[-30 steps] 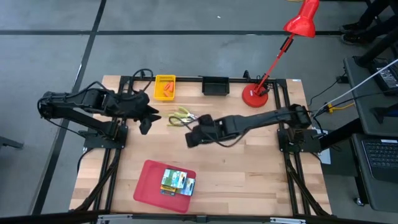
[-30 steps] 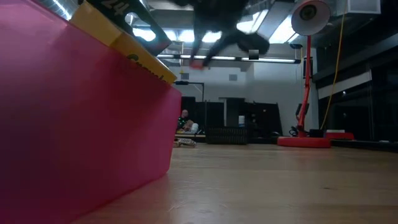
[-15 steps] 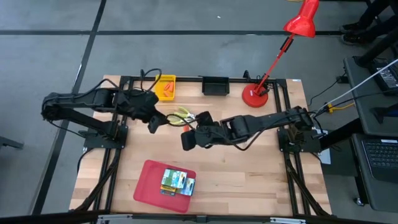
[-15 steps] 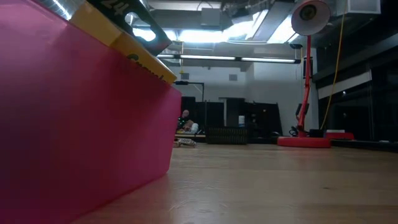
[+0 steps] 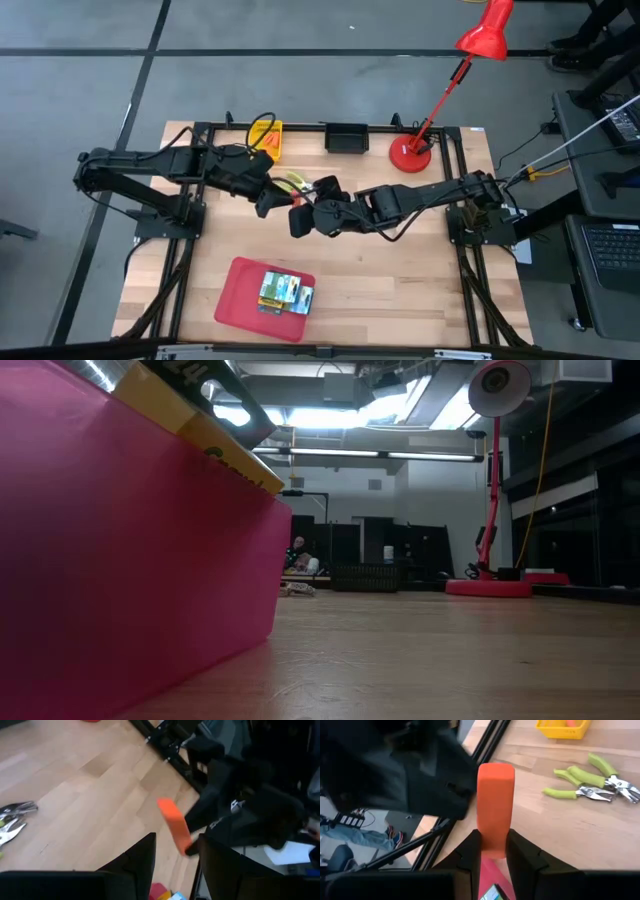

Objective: Pick & Place School Supplies
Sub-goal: Put the orange eraser into the yellow bin

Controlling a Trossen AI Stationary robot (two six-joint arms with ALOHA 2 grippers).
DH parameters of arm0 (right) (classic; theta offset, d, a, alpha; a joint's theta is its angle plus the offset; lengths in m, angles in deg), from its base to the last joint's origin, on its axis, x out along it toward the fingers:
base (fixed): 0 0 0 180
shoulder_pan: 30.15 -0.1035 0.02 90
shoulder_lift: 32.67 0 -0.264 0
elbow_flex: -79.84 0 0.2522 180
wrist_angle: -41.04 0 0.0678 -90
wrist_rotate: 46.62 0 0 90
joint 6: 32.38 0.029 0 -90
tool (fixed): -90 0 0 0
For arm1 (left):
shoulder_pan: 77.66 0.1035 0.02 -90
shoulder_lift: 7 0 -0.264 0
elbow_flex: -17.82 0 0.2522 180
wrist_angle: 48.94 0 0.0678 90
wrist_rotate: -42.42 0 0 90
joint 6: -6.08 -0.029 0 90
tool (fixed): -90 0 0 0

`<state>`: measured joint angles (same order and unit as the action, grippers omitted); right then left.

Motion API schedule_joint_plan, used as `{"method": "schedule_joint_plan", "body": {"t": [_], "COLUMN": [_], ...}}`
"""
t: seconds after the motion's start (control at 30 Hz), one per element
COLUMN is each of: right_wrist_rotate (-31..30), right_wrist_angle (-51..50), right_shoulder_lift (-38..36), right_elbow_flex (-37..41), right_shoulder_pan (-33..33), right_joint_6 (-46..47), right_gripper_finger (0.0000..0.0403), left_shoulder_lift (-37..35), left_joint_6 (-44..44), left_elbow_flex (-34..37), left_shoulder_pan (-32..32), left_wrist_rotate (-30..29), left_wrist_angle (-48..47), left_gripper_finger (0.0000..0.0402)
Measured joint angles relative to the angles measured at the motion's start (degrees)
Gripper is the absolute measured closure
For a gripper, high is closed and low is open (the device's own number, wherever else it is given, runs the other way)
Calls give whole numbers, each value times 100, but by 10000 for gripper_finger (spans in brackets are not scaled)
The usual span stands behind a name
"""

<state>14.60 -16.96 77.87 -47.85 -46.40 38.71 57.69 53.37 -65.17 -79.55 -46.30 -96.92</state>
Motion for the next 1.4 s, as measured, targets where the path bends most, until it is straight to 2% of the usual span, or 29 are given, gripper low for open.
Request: {"method": "schedule_joint_plan", "body": {"t": [0.13,0.47,0.57,0.7,0.9,1.07,1.13,1.23,1.33,1.4], "right_wrist_rotate": [-24,-121,-172,-218,-574,-427,-590,-790,-755,-884], "right_wrist_angle": [121,183,232,386,923,998,908,628,248,168], "right_shoulder_lift": [0,0,0,0,0,-13,-11,-14,-9,-9], "right_elbow_flex": [0,0,0,4,-3,-229,-244,-286,-284,-280], "right_shoulder_pan": [-9,-4,-4,0,-144,-399,-448,-563,-720,-803], "right_joint_6": [-115,-178,-223,-423,-608,-418,-308,32,410,618], "right_gripper_finger": [325,325,325,325,290,241,225,213,211,213], "left_shoulder_lift": [89,308,314,274,-16,-154,-136,37,209,416], "left_joint_6": [13,66,93,83,-185,-451,-643,-805,-886,-958], "left_elbow_flex": [0,0,0,-4,-19,5,4,150,410,666], "left_shoulder_pan": [0,9,60,130,374,921,1191,1730,2515,3113], "left_wrist_rotate": [72,86,80,22,-468,-1462,-1804,-2308,-2267,-1926], "left_wrist_angle": [373,414,417,448,226,-734,-1176,-1272,-1151,-783], "left_gripper_finger": [258,263,292,370,372,372,372,372,372,372]}}
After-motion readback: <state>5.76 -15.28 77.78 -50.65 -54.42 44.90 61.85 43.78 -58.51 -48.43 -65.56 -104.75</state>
